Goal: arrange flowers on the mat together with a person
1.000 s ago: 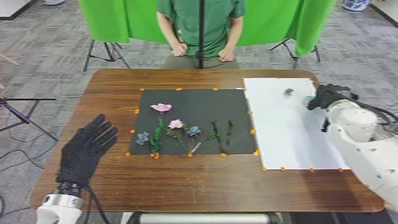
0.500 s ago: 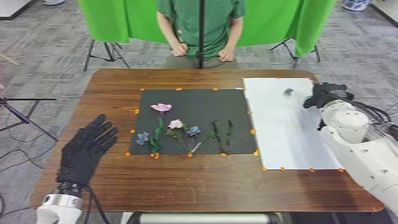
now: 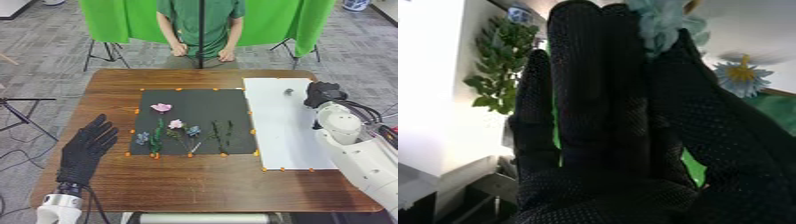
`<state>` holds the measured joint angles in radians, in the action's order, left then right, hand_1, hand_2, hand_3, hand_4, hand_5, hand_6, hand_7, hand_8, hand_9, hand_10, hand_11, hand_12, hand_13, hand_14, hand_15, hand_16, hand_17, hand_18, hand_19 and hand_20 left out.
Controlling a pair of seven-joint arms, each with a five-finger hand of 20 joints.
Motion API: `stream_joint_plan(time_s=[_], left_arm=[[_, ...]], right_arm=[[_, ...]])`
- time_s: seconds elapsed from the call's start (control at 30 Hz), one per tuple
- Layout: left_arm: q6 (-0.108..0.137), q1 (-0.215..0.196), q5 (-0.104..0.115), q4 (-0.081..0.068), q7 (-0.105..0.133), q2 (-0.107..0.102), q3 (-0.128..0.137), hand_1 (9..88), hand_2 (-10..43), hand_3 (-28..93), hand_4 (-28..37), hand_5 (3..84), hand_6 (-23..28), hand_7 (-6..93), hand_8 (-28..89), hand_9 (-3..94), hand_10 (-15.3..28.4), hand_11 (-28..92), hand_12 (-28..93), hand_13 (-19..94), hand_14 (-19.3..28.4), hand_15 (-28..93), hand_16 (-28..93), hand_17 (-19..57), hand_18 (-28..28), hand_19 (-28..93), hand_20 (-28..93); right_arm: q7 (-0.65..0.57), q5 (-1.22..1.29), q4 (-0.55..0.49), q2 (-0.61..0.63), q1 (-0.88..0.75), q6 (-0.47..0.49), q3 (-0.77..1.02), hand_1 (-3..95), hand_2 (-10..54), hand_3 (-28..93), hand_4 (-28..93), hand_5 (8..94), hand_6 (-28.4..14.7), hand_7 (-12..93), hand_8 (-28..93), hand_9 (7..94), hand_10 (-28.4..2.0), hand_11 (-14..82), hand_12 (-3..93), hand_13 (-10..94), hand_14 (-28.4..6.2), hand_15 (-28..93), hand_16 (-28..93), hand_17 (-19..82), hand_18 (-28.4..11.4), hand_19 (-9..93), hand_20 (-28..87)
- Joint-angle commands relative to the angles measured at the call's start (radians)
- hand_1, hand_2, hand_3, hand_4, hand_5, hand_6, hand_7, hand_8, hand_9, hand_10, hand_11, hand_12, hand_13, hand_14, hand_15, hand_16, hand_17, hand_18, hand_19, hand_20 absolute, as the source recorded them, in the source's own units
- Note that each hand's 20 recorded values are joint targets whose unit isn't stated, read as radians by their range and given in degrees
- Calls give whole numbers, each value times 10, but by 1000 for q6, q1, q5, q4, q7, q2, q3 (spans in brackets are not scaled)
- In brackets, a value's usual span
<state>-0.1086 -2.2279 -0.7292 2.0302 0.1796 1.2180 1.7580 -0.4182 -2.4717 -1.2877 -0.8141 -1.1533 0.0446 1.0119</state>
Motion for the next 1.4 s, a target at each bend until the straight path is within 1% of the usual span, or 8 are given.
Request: stream_joint_plan(time_s=[0.03,0.17,0.27,0.37,0.63,0.67,0.97,1.4], left_arm=[[1,-22,1,2,-4,4,9,247,-2,707,-279,362,36,148,-83,306,124,173,144,258,142,218,9,-89,213,424,79],[3,-23,3,1,-6,6,7,246,-2,708,-277,363,36,148,-82,307,124,173,143,259,142,217,8,-90,213,423,79],[-3,-12,-2,-3,-12,6,2,246,-2,708,-278,363,36,148,-82,307,124,172,142,258,142,216,8,-90,213,424,79],[-5,-9,-2,-4,-14,7,-3,245,-1,707,-278,363,36,147,-82,306,124,171,143,258,142,216,9,-91,213,423,79],[-9,-1,-1,-8,-17,7,-8,239,-2,706,-279,362,36,146,-81,306,123,167,144,258,142,213,9,-91,212,422,79],[-29,2,-19,-6,-42,38,10,238,-2,706,-279,362,36,145,-81,306,122,167,145,258,142,212,10,-91,213,422,79],[-18,1,-10,-9,-37,21,7,238,-2,707,-279,362,35,144,-80,306,123,161,145,259,141,207,11,-90,212,421,80],[-26,6,-14,-12,-42,24,8,237,-3,708,-280,362,34,142,-80,307,122,159,149,260,141,203,14,-90,211,420,81]], right_arm=[[55,37,-57,5,5,-150,-44,517,-90,782,-282,695,28,476,3,895,-37,150,432,804,-35,454,296,276,-169,702,337],[171,68,-169,-18,53,-278,-125,515,-94,790,-283,703,25,467,9,900,-39,152,437,806,-36,460,298,278,-169,708,338],[251,70,-230,-56,78,-306,-158,513,-94,793,-283,704,24,466,12,900,-40,151,439,806,-36,462,300,278,-169,709,338],[333,97,-263,-99,101,-252,-183,510,-95,795,-283,704,23,466,15,900,-41,151,440,805,-36,462,302,277,-168,709,338],[441,8,-145,-189,143,-116,-223,506,-95,797,-283,704,25,465,12,899,-43,149,439,805,-35,460,302,278,-166,708,338],[448,2,-140,-194,139,-92,-218,506,-95,797,-283,704,26,465,11,899,-44,148,438,804,-35,459,302,278,-166,708,338],[518,-55,-157,-197,111,58,-198,505,-95,797,-283,706,31,462,11,899,-48,139,441,798,-37,450,312,273,-167,699,336],[515,-57,-168,-195,95,83,-178,487,-95,806,-283,709,41,449,10,892,-50,114,444,778,-39,429,331,256,-167,678,335]])
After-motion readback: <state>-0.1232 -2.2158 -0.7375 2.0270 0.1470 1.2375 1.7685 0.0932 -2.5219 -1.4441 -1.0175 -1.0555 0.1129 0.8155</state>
